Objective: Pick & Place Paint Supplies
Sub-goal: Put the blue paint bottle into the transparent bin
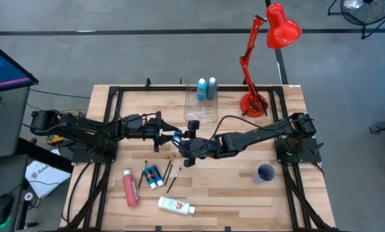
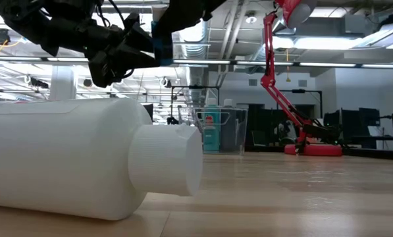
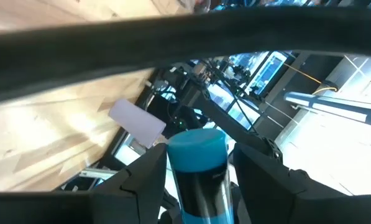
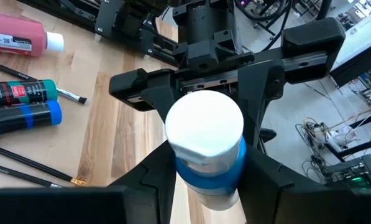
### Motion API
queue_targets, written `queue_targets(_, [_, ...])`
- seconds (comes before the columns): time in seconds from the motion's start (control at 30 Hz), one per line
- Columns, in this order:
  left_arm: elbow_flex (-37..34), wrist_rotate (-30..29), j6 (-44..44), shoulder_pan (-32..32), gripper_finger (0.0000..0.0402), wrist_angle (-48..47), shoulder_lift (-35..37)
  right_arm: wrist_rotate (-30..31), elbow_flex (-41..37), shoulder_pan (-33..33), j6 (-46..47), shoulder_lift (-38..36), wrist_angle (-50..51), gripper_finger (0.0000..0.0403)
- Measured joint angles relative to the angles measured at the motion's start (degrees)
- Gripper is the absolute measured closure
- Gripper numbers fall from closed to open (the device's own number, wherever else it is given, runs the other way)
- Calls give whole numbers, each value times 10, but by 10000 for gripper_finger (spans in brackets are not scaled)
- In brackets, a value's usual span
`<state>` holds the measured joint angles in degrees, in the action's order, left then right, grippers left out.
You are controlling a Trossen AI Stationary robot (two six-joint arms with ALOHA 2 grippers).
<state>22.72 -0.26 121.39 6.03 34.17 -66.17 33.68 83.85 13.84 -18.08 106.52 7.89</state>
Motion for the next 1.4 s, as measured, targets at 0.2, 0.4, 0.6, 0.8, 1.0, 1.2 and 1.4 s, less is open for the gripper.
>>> queue_targets(0.2, [0, -14, -17, 11, 218, -4, -1, 1, 1, 3, 29, -1, 17, 277])
queue_targets(0.4, [0, -40, -29, 17, 219, 2, 0, -18, 0, 11, 78, 0, 52, 277])
queue_targets(0.6, [0, -59, -93, 30, 219, 2, 0, -10, 4, 16, 121, 0, 74, 277])
queue_targets(0.8, [0, -74, -178, 34, 219, 2, 0, -106, 32, 5, 262, -9, 153, 278])
queue_targets(1.0, [0, -73, -210, 34, 219, 2, 0, -158, 34, -24, 329, -60, 172, 278])
queue_targets(1.2, [0, -74, -274, 43, 219, 2, 0, -156, 34, -77, 372, -130, 197, 278])
queue_targets(1.4, [0, -74, -345, 36, 219, 2, 0, -143, 35, -137, 425, -173, 204, 278])
